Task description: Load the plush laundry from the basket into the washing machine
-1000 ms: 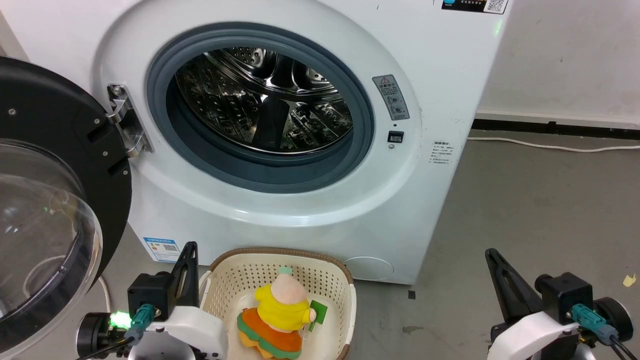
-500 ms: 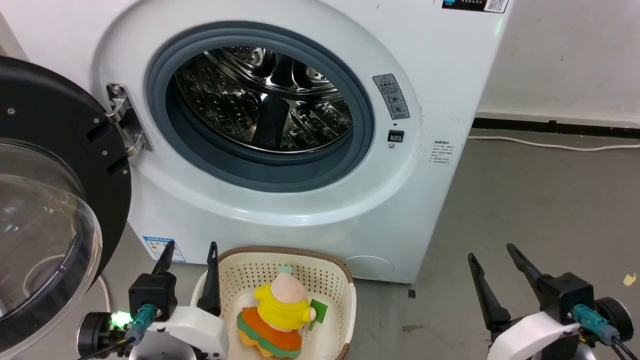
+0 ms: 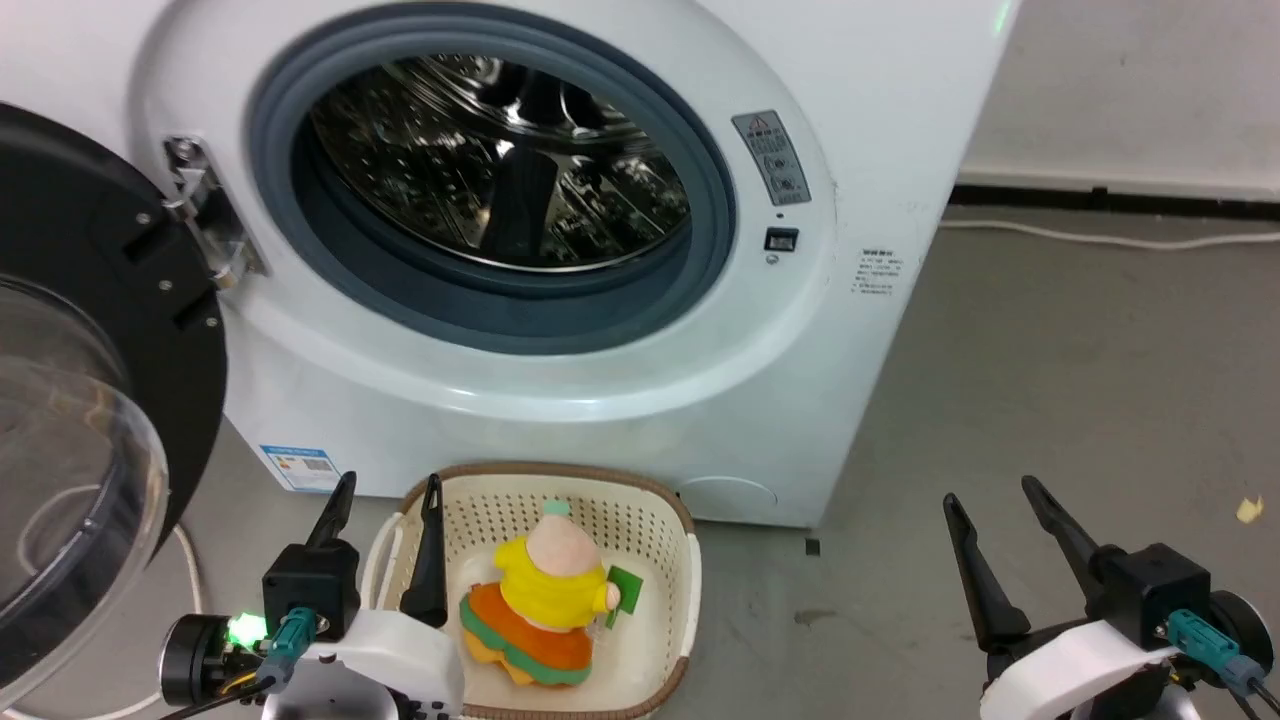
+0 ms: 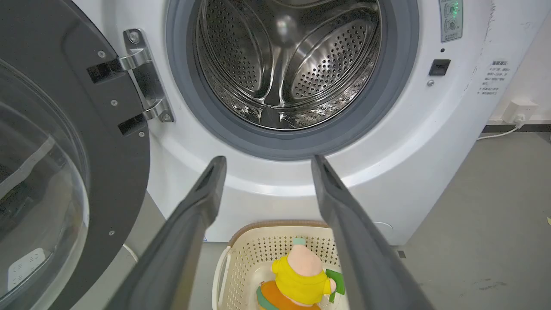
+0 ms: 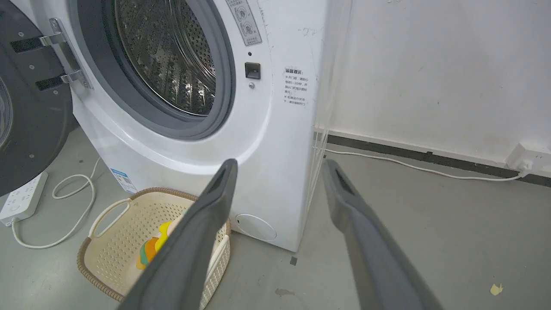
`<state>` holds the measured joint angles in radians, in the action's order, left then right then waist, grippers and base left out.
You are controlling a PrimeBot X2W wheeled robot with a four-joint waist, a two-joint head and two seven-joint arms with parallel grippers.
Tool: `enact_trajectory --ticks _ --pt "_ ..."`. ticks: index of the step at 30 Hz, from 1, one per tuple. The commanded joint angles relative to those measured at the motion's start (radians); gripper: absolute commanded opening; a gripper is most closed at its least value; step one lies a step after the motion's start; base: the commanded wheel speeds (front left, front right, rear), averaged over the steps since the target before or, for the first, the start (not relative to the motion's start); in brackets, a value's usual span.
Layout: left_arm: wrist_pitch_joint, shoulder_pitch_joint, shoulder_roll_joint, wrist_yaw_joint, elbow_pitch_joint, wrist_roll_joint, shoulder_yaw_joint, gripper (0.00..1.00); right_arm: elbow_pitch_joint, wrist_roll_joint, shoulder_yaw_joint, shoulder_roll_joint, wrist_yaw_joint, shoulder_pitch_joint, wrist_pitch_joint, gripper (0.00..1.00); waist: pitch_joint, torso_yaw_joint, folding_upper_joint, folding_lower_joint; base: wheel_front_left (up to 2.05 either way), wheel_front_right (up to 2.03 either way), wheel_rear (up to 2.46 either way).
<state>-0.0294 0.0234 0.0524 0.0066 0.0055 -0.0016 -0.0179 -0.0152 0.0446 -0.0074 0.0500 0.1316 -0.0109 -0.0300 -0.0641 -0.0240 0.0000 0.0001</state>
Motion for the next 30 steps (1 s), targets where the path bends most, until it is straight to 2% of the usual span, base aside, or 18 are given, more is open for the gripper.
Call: enact_trajectory --ticks 1,30 --pt "-0.014 0.02 0.008 -0.001 0.005 0.001 -0.004 1.0 -0.009 0.016 0.002 0.0 0.0 0.024 -0.014 1.0 -0.022 -0.013 0.0 -0.0001 0.0 0.0 0.0" --pt "-0.053 0.136 0.116 -0.037 0.286 -0.017 -0.022 1.0 -0.048 0.135 0.038 0.0 0.0 0.08 -0.078 1.0 -0.25 -0.182 0.0 -0.0001 0.0 0.0 0.0"
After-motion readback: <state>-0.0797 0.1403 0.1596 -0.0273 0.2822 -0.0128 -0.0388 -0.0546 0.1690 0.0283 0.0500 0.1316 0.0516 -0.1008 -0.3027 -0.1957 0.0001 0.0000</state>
